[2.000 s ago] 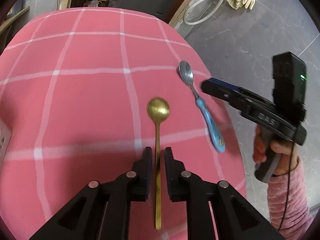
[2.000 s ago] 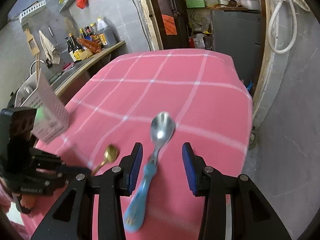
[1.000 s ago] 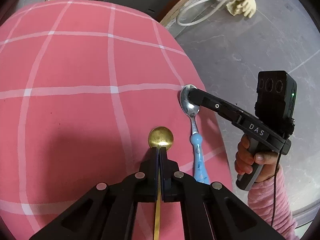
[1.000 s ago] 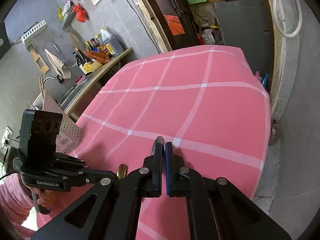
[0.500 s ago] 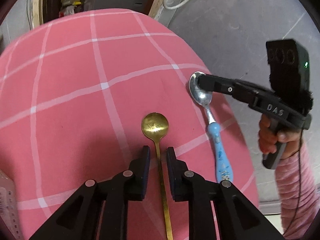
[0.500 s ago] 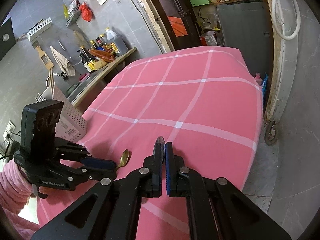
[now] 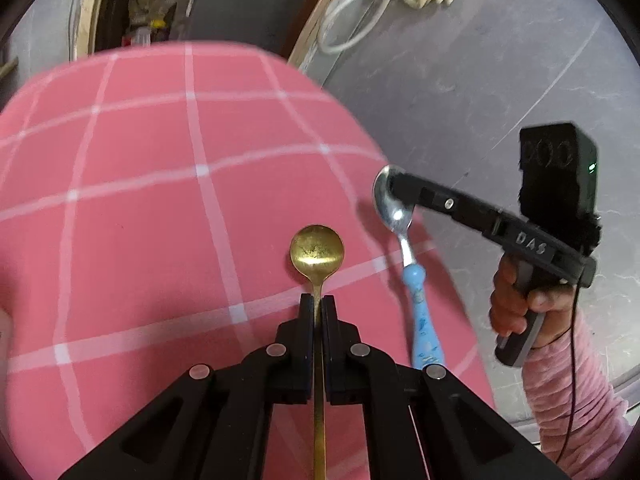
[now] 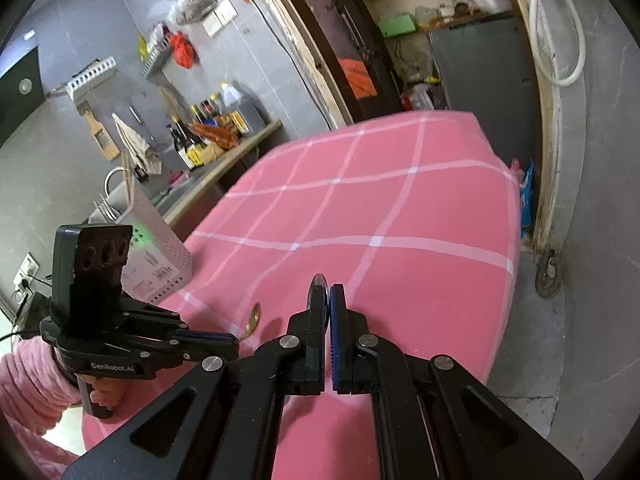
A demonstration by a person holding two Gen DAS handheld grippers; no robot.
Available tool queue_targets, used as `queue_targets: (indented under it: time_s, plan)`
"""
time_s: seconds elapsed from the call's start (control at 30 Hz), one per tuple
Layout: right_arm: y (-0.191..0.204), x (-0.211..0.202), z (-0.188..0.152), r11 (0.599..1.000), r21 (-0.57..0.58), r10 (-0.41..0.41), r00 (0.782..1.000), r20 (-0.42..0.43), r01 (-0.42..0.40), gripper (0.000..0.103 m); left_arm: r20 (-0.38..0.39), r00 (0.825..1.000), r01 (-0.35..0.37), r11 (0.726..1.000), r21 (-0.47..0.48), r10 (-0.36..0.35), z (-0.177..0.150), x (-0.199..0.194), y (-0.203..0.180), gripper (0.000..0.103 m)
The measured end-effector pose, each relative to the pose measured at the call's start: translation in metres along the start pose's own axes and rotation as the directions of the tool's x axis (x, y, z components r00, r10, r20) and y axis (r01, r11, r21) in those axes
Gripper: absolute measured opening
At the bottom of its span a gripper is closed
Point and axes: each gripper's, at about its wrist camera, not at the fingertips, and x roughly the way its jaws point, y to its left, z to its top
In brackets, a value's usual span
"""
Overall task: Organize utensils
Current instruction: 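Lift the gold spoon with the left gripper while the right gripper lifts the blue-handled spoon, then carry the gold spoon with the left gripper while the right gripper carries the blue spoon to the basket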
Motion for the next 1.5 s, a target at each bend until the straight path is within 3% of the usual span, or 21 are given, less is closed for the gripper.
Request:
queue_targets:
  time_s: [0.13,0.23,0.5,0.77,1.0,1.2,1.47,1.5]
  plan:
    - [0.017,-0.024,-0.001,1.0,-0.02,0.004,0.996,0.086,-0.003,0.003,0.128,0.992,-0.029,0.999,0.046,0.023,0.0,-0.03,-0.017,0.003]
    - [0.032,-0.041,0.003,0.999,-0.041,0.011,0.987,0.163,-0.005,0.003,0.222,0.974,-0.065,0.996,0.067,0.049,0.0,-0.056,-0.03,0.003]
    - [0.083,-0.076,0.023,0.989,-0.142,0.015,0.937,0.349,0.037,0.003,0.416,0.897,-0.192,0.979,0.063,0.149,-0.003,-0.134,-0.04,0.003]
    - [0.139,-0.089,0.052,0.977,-0.208,0.051,0.89,0.454,0.05,0.003,0.525,0.825,-0.255,0.967,0.016,0.209,-0.005,-0.198,-0.037,0.003]
    - [0.201,-0.074,0.083,0.963,-0.264,0.095,0.864,0.495,0.045,0.003,0.613,0.737,-0.313,0.947,-0.064,0.285,-0.007,-0.261,-0.013,0.003]
    - [0.246,-0.052,0.104,0.95,-0.303,0.107,0.832,0.545,0.076,0.003,0.689,0.644,-0.331,0.933,-0.139,0.332,-0.001,-0.3,0.019,0.004]
    - [0.292,-0.006,0.102,0.917,-0.357,0.084,0.786,0.612,0.18,0.003,0.762,0.555,-0.272,0.938,-0.213,0.334,-0.013,-0.3,0.069,0.004]
    - [0.296,-0.001,0.1,0.91,-0.364,0.078,0.782,0.619,0.197,0.003,0.777,0.537,-0.269,0.94,-0.21,0.327,-0.017,-0.297,0.073,0.004]
